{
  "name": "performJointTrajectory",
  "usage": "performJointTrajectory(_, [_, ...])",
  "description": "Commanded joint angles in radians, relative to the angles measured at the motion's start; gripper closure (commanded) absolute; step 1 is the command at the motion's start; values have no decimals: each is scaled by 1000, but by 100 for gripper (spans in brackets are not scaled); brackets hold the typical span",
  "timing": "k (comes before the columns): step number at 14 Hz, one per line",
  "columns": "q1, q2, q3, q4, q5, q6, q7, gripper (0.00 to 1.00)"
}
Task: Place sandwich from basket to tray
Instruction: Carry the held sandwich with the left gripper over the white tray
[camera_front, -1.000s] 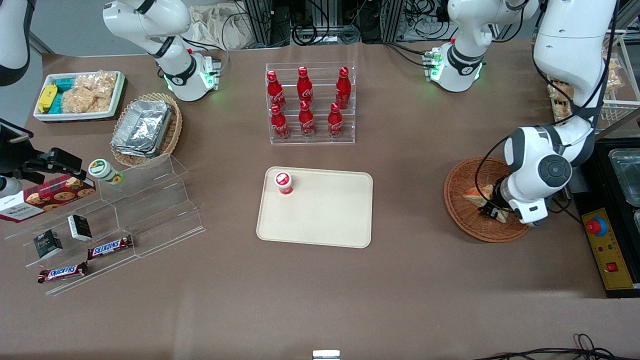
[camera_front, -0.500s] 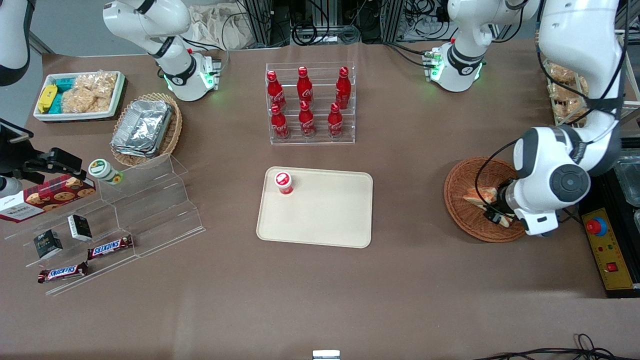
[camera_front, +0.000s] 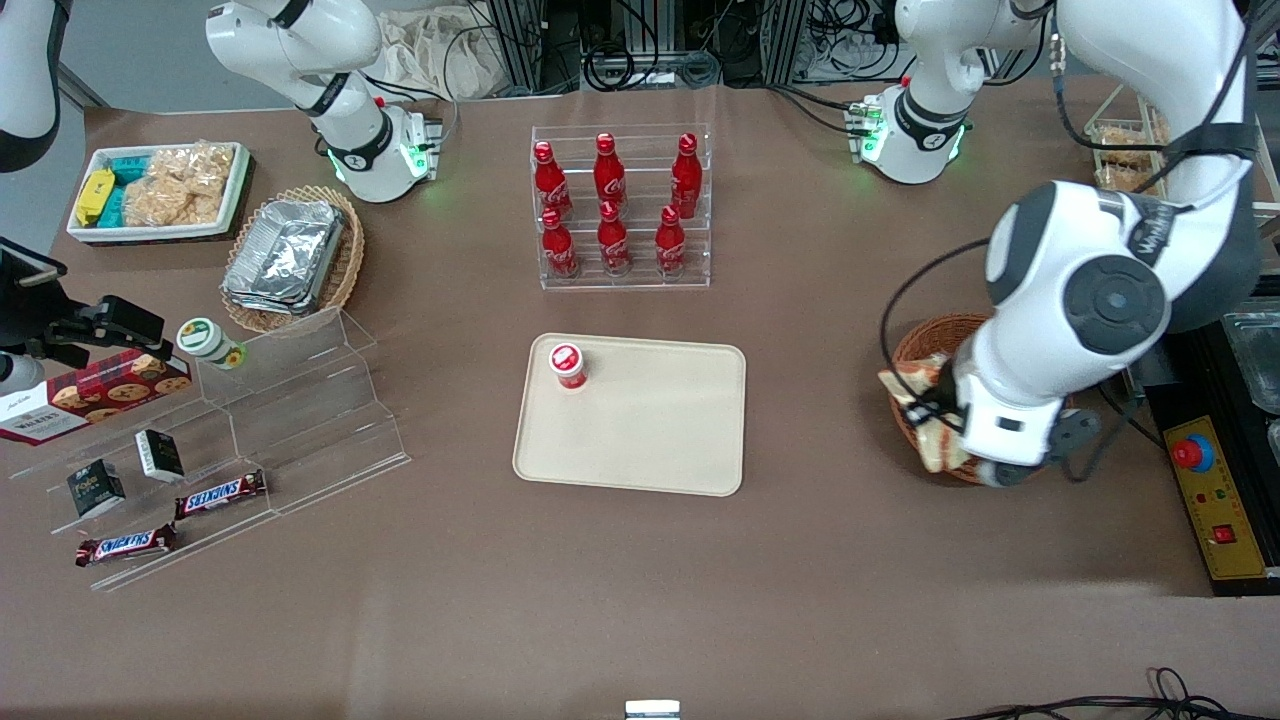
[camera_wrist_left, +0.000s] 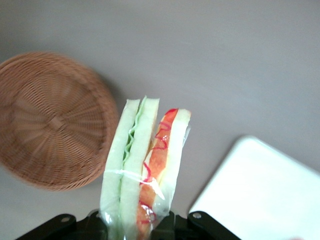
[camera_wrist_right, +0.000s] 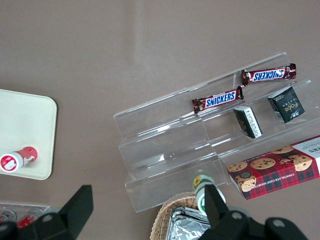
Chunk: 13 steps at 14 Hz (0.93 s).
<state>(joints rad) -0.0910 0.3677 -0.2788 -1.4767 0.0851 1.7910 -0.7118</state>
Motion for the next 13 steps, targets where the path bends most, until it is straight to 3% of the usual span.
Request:
performJointTrajectory(1, [7, 120, -133, 91, 15, -7, 136, 100])
performJointTrajectory(2, [-9, 178, -176, 136, 21, 17, 141, 100])
performJointTrajectory(5, [-105, 315, -177, 211, 27, 34, 141, 100])
performJointTrajectory(7, [-136, 382, -178, 210, 85, 94, 135, 100])
performJointTrajectory(10, [-179, 471, -175, 210, 107, 209, 124, 100])
performJointTrajectory(11, [-181, 497, -177, 211, 126, 229, 124, 96])
performJointTrajectory(13, [-188, 511, -177, 199, 150, 231, 120, 72])
